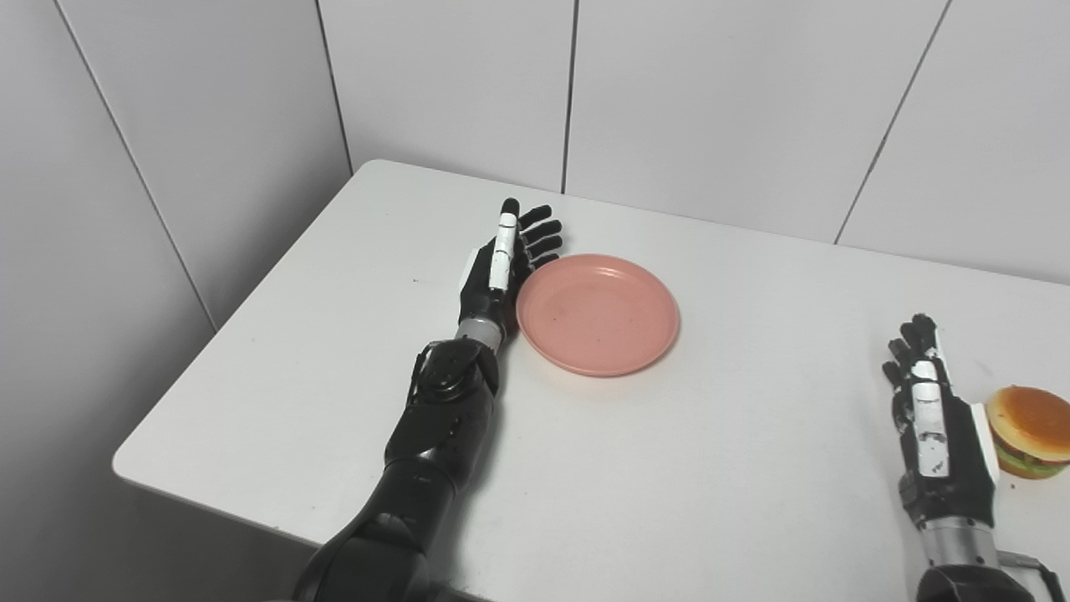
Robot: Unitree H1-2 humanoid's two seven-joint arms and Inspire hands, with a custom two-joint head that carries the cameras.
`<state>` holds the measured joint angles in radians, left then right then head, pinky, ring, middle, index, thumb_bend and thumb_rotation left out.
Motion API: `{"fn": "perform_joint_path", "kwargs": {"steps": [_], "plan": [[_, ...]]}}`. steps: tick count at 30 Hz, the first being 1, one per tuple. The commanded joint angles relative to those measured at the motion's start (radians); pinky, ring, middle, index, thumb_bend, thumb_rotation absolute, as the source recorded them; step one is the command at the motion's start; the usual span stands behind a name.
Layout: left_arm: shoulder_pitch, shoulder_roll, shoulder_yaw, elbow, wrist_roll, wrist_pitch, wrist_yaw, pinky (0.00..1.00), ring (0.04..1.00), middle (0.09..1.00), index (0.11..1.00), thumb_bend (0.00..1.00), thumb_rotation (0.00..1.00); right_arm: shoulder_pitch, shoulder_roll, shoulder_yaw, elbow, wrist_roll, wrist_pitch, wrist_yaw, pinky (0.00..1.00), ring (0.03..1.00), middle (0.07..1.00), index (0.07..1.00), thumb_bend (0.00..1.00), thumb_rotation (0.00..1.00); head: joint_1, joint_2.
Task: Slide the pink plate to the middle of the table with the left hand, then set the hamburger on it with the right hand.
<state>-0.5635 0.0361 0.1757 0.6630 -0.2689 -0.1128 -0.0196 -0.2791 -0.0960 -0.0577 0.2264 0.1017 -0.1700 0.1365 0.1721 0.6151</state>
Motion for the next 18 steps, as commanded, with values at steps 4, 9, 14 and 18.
{"fn": "perform_joint_path", "kwargs": {"steps": [4,9,14,18], "plan": [[0.011,-0.02,-0.019,-0.035,0.021,0.027,-0.006,0.73,0.766,0.756,0.73,0.61,0.96,0.008,0.031,0.019,-0.023,-0.022,0.015,-0.028,1.0,0.983,0.998,0.996,0.56,0.94,-0.065,0.016],[0.029,-0.025,-0.04,-0.07,0.017,0.06,-0.032,0.74,0.776,0.762,0.734,0.62,0.96,0.007,0.058,0.029,-0.038,-0.023,0.034,-0.044,1.0,0.987,0.999,1.0,0.56,0.92,-0.161,0.037],[0.044,-0.02,-0.064,-0.086,0.006,0.078,-0.098,0.76,0.793,0.778,0.757,0.61,1.0,0.003,0.075,0.043,-0.048,-0.036,0.053,-0.051,1.0,0.994,1.0,1.0,0.54,0.93,-0.231,0.053],[0.063,-0.039,-0.072,-0.126,0.005,0.113,-0.108,0.78,0.805,0.788,0.765,0.6,1.0,-0.001,0.078,0.048,-0.047,-0.041,0.077,-0.053,1.0,1.0,1.0,1.0,0.58,0.94,-0.261,0.055]]}}
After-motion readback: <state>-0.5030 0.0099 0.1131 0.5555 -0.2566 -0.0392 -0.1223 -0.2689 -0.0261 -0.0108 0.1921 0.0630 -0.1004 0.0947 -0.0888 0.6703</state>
